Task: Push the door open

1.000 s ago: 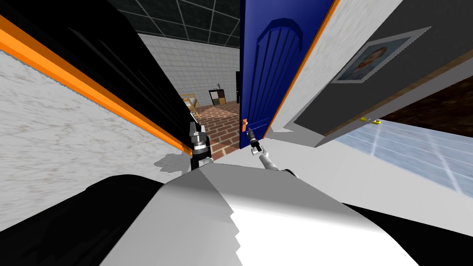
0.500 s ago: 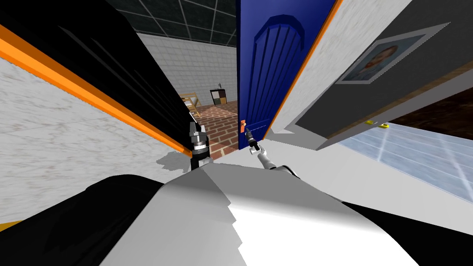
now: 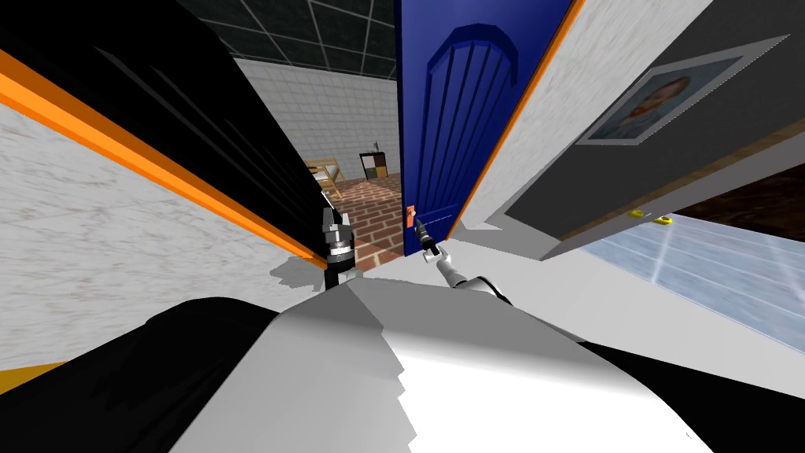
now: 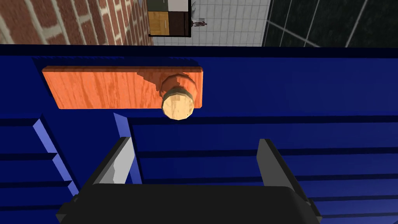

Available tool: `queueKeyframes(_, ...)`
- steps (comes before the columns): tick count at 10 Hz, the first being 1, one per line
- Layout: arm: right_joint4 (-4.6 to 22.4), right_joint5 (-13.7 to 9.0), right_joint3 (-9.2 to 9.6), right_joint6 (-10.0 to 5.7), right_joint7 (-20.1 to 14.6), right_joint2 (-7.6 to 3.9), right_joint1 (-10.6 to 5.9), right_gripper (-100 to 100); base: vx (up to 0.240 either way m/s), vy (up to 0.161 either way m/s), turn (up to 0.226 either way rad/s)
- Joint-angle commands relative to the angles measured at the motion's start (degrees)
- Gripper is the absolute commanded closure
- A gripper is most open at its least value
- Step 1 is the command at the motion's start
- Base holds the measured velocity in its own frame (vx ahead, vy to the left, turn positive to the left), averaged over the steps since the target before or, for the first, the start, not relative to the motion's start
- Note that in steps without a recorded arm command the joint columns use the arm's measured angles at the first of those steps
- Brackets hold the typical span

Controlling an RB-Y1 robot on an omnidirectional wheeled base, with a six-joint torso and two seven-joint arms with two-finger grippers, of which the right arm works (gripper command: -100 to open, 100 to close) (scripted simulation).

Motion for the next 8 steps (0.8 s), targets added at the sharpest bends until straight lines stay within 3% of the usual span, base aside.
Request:
queueKeyframes(1,2.26,-0.01,0.28,-0.23,-0.22,0.44,-1.39,-100,0.046,-0.141,0.027)
queueKeyframes(6,7.84,0.08,1.38,-0.59,-0.9,1.98,-4.79,-100,0.056,-0.123,0.045)
queueKeyframes(8,8.1,0.06,1.39,-0.5,-0.98,2.05,-5.09,-100,0.031,-0.073,0.022)
